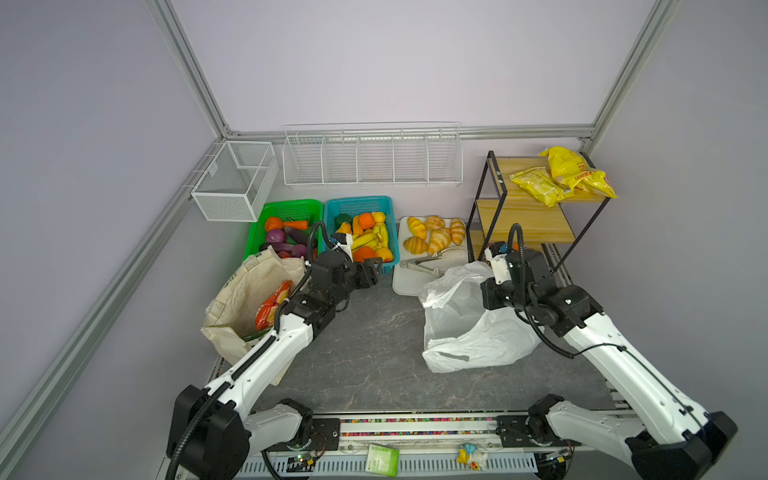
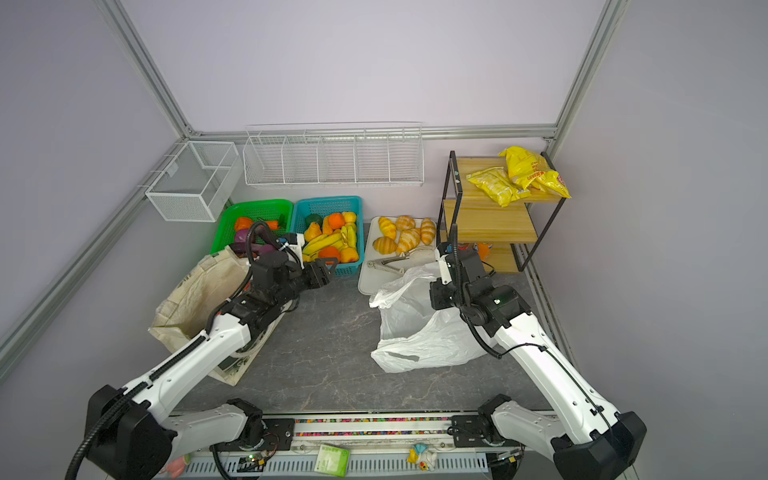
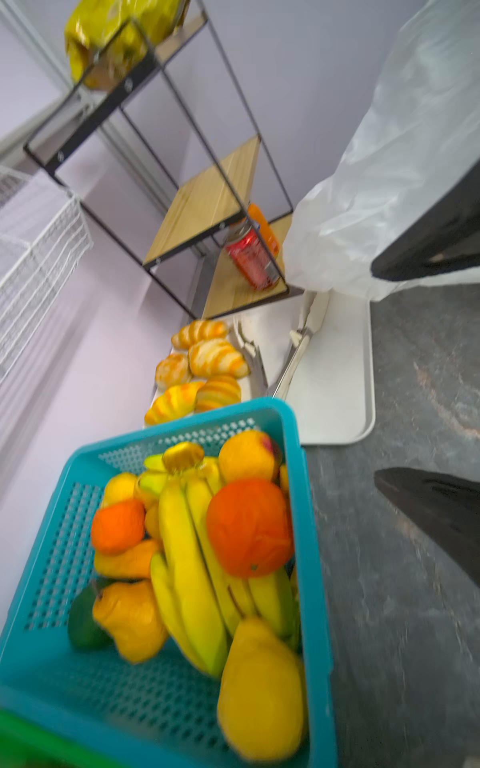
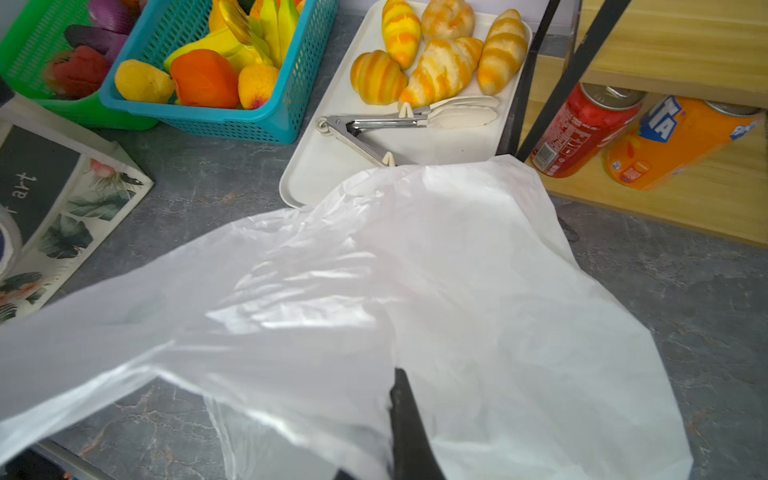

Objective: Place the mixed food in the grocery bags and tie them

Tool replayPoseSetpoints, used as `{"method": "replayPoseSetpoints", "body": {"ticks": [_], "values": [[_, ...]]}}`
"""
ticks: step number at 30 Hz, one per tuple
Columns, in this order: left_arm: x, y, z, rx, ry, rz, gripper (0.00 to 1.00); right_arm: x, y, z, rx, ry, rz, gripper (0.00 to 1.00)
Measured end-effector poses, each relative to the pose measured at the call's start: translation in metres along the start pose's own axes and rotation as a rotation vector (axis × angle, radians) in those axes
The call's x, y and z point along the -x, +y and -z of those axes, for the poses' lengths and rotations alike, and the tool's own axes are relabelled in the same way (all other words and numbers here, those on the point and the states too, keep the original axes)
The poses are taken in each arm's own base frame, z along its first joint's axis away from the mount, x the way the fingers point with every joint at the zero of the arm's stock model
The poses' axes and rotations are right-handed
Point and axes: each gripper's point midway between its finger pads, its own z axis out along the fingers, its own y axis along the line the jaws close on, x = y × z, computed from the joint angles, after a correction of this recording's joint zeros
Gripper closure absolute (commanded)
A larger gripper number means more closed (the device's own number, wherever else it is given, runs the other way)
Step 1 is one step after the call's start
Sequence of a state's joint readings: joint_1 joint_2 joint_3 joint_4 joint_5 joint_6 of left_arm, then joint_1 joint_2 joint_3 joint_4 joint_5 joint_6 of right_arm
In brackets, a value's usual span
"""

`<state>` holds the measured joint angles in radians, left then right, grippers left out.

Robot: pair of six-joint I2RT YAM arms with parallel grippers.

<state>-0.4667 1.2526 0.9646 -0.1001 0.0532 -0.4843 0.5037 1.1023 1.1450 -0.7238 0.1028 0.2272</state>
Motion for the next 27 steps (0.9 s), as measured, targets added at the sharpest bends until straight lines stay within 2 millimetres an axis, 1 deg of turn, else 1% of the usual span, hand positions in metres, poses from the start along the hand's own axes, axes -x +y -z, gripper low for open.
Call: {"method": "replayPoseSetpoints", "body": {"ticks": [3, 5, 8, 10, 13, 16, 19, 24, 27], "values": [[0.020, 0.017, -0.029, 0.114, 0.012, -0.043, 0.19, 0.007, 0.005, 0.000, 0.029, -0.026, 0.011, 0.94], [0.023, 0.029, -0.047, 0.177, 0.034, -0.070, 0.15, 0.010, 0.008, 0.000, 0.041, -0.039, 0.018, 0.94], [0.017, 0.054, -0.076, 0.261, 0.101, -0.108, 0.12, 0.015, 0.011, 0.001, 0.059, -0.060, 0.030, 0.94], [0.009, 0.071, -0.094, 0.313, 0.159, -0.130, 0.11, 0.018, 0.013, 0.000, 0.065, -0.075, 0.040, 0.94], [-0.002, 0.088, -0.116, 0.369, 0.242, -0.160, 0.10, 0.020, 0.013, 0.000, 0.068, -0.084, 0.047, 0.94], [-0.012, 0.098, -0.131, 0.409, 0.309, -0.185, 0.10, 0.021, 0.012, -0.002, 0.067, -0.091, 0.054, 0.94], [-0.024, 0.107, -0.140, 0.432, 0.362, -0.203, 0.10, 0.019, 0.010, -0.004, 0.068, -0.087, 0.058, 0.94], [-0.040, 0.114, -0.150, 0.441, 0.426, -0.209, 0.12, 0.017, 0.010, -0.007, 0.075, -0.076, 0.057, 0.94], [-0.043, 0.117, -0.153, 0.445, 0.440, -0.215, 0.17, 0.017, 0.011, -0.009, 0.080, -0.074, 0.056, 0.94]]}}
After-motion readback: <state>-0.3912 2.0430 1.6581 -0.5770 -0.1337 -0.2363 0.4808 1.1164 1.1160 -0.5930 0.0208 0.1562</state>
